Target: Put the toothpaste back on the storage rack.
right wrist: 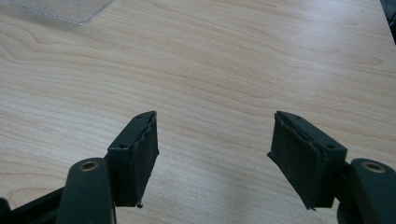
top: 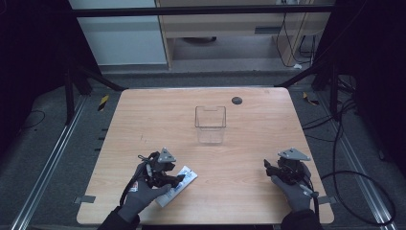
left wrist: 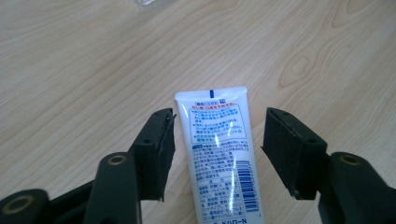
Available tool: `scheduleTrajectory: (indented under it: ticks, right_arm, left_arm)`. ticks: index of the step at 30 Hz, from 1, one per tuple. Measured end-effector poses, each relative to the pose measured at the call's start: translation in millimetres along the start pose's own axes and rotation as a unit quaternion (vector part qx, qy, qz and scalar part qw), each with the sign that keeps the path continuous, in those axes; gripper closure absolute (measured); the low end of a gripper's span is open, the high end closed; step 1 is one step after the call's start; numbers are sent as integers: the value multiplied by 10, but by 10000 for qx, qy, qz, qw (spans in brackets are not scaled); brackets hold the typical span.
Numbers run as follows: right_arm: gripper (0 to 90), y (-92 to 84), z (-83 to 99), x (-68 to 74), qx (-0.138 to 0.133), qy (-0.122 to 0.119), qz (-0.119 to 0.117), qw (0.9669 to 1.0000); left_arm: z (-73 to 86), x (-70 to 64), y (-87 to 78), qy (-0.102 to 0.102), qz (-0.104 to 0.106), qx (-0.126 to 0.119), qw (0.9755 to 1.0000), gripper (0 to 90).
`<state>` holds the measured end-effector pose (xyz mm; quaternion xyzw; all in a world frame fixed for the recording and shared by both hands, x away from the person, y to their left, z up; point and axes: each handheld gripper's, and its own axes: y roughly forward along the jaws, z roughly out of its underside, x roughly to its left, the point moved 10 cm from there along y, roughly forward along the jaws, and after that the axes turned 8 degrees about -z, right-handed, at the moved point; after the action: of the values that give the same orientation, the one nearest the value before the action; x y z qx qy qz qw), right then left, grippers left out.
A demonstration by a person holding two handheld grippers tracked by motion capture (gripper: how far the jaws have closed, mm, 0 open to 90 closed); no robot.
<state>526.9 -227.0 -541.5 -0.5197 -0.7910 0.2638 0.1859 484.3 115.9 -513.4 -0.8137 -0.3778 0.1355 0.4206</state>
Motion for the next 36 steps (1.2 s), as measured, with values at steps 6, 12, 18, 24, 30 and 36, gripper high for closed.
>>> scheduleTrajectory:
  ticks: [6,12,18,24,30,36]
  right_arm:
    - [313,4,13,-16,47,26,14,10000]
    - [311,20,27,-8,105,6,-15,9999]
    - [311,29,34,-4,134,8,-22,9999]
    - [312,37,40,2,166,13,-45,9999]
    - [312,46,42,9,178,3,-74,9998]
    - [313,52,48,11,204,-20,-86,9998]
  left_arm:
    - [39,-41,18,124,74,248,9996,347]
    - [70,-62,62,183,104,415,9989,323]
    - [127,-67,137,290,52,668,9973,318]
    - [156,-47,221,228,35,819,9964,320]
    - [176,-51,289,191,66,943,9953,322]
    - [188,-60,339,172,63,1035,9945,352]
